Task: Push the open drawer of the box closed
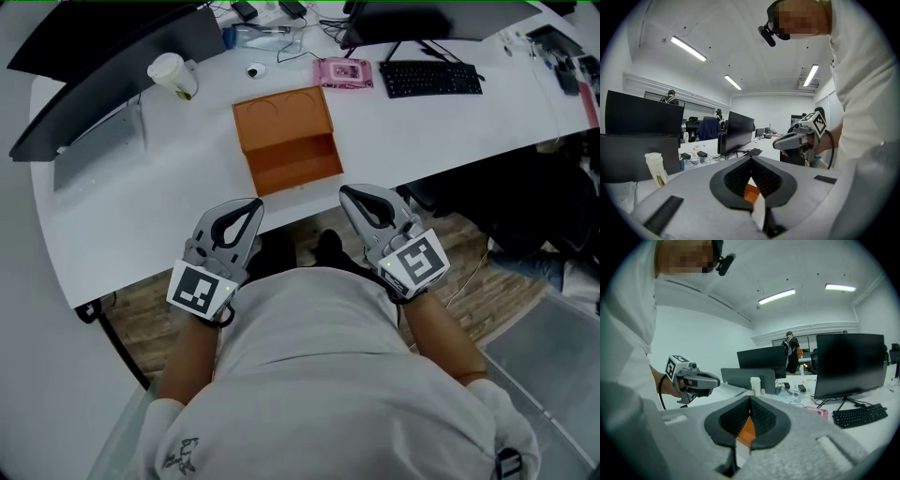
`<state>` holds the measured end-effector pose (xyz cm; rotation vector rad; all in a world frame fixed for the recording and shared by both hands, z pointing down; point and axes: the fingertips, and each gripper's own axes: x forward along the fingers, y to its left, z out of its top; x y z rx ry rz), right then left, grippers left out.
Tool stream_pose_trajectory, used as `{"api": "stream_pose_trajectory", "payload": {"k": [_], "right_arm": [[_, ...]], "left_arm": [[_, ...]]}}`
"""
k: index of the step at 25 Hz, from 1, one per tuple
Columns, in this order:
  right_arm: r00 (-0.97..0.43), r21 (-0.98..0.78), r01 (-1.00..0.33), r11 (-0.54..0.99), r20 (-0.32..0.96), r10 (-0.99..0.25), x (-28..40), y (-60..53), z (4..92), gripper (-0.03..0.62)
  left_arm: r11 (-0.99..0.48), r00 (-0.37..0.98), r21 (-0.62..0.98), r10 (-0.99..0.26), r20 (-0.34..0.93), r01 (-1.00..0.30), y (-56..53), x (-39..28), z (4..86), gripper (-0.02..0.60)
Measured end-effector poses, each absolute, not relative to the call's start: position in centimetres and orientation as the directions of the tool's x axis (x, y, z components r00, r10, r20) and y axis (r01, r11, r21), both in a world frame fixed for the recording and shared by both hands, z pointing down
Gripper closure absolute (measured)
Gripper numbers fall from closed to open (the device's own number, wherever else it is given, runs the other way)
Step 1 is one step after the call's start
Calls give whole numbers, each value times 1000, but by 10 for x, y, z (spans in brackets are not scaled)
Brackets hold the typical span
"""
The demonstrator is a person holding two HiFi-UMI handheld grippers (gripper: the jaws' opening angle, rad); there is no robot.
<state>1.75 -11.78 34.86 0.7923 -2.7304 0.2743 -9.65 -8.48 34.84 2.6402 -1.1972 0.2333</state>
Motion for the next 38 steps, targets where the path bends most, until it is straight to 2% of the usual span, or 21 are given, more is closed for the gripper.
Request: {"api": "stream_pose_trajectory", "payload": {"k": [8,15,38], "right_arm": [[-746,-83,-627,775,349,-567,-5,-116,362,592],[-694,-96,-685,722,387,-607,6,-123,384,592],[-691,-287,-689,665,537,-484,-6,-124,526,591]], "left_arm": [[-722,743,186,-623,245,-666,-89,-117,367,583],[-752,775,207,-568,275,-625,-95,-120,394,583],[-756,762,214,-511,399,-619,-109,-114,497,583]]}}
